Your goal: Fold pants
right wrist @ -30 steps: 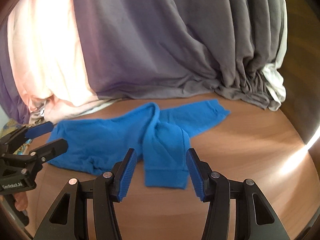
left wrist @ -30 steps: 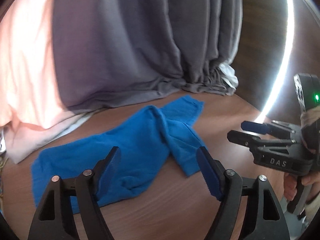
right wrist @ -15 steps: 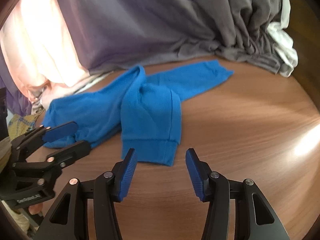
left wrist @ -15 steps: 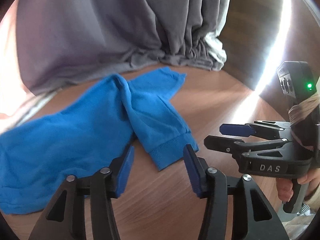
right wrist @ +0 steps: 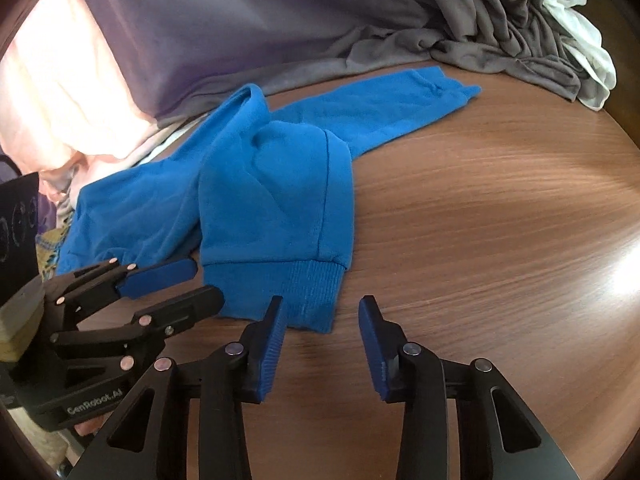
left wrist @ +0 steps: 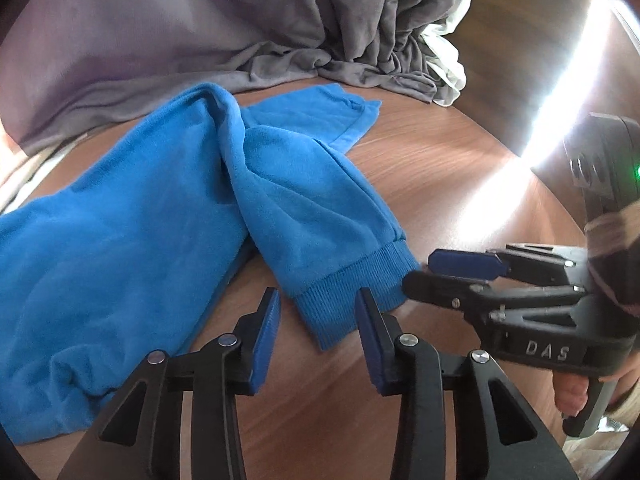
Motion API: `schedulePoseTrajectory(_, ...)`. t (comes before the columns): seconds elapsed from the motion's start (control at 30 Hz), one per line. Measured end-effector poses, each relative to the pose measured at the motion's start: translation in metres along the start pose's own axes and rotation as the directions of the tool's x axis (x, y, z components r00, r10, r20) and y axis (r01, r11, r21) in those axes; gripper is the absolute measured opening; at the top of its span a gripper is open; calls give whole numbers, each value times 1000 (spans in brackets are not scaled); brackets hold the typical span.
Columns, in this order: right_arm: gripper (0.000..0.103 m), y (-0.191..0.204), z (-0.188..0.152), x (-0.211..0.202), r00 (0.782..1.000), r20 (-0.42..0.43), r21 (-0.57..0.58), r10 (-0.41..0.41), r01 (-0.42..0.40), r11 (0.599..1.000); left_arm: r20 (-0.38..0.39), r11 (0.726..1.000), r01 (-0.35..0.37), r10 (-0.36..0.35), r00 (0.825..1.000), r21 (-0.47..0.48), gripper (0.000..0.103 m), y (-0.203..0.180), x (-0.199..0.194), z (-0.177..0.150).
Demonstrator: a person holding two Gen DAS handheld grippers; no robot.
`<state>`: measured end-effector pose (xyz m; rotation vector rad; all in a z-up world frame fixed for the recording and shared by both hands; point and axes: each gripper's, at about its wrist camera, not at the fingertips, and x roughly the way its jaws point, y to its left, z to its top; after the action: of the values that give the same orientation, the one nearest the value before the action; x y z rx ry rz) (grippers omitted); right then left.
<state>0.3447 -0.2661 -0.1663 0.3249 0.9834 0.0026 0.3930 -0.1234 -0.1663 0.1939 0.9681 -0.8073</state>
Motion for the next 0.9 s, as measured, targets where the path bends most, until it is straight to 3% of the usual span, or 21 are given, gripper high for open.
schedulePoseTrajectory(0.2,34,0,0,4,1000,25,-17,4,-3,1000,6,1000,21,-21,1000,-19,38,2,11,2)
schedulePoseTrajectory(0.33,29,2,-1,5,999,38,-33,-3,4,999,18,1000,15,-14,1000,-23,21,2,12,2)
schedulePoseTrajectory(0.6,15,2,0,4,998,59,-33,-6,8,999,65,999,27,-29,997,21,13,-9,-4,13)
schedulePoseTrajectory(0.9,14,-7,24,-50,980,201,26,16,-22,999,170,994,72,-85,982,78,12,-28,-33,76)
